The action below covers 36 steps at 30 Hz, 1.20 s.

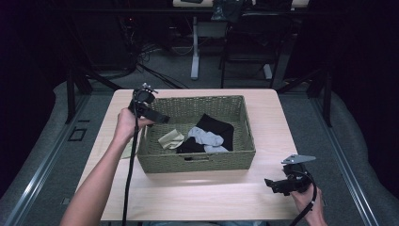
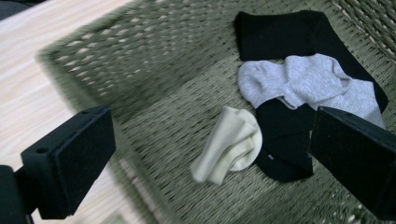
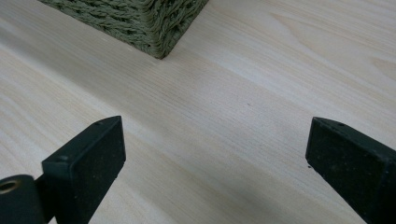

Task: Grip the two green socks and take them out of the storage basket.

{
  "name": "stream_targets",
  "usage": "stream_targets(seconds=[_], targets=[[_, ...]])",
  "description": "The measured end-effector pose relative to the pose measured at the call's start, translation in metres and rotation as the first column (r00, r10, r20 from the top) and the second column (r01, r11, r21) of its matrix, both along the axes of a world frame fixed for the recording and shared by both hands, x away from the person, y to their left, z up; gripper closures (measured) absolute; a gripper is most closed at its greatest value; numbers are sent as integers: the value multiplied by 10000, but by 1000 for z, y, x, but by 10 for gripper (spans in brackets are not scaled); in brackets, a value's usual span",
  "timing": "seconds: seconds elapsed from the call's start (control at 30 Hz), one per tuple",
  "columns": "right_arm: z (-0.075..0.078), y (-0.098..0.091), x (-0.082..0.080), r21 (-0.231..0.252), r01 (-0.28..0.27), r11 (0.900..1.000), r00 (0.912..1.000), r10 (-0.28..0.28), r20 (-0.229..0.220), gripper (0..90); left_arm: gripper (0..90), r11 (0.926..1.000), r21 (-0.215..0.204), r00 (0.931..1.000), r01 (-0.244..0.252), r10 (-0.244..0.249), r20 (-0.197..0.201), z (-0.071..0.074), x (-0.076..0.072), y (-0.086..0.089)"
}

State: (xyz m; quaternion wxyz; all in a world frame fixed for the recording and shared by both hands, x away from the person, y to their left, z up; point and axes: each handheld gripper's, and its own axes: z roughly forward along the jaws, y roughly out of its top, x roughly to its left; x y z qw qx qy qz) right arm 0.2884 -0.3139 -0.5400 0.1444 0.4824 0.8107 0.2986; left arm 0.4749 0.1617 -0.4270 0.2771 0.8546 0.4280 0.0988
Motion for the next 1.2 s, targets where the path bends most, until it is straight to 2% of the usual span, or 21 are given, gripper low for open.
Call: stream_targets(seconds=[0.23, 0.5, 0.73, 0.77, 1.0, 1.1, 1.13, 1.17, 1.2], targets=[[0, 0, 0, -22, -29, 10000, 10000, 29, 9, 45, 109, 9992, 117, 9976, 390, -383, -575, -24, 8, -21], [0, 0, 0, 48, -3, 10000, 10000, 3, -17, 46, 214, 9981, 366, 9928, 504, -461, -1103, -48, 17, -35], [0, 0, 0, 41, -12, 10000, 10000, 12, -10, 47, 350, 9970, 579, 9875, 516, -423, -1518, -63, 20, -43], [0, 0, 0, 26, -16, 10000, 10000, 16, -10, 47, 393, 9963, 677, 9870, 528, -418, -1553, -64, 20, -44], [-1, 0, 0, -44, -55, 10000, 9999, 55, -86, 50, 514, 9923, 985, 9837, 751, -576, -1701, -73, 23, -51], [0, 0, 0, -50, -55, 10000, 10000, 54, -72, 50, 574, 9908, 1200, 9819, 628, -398, -1852, -76, 24, -52], [0, 0, 0, -54, -59, 10000, 10000, 59, -65, 50, 651, 9896, 1301, 9815, 619, -367, -1879, -77, 25, -52], [0, 0, 0, -54, -59, 10000, 10000, 59, -65, 50, 651, 9896, 1312, 9816, 583, -329, -1881, -77, 25, -52], [0, 0, 0, -28, -67, 10000, 10000, 67, -61, 50, 690, 9899, 1304, 9817, 549, -297, -1879, -77, 25, -52]])
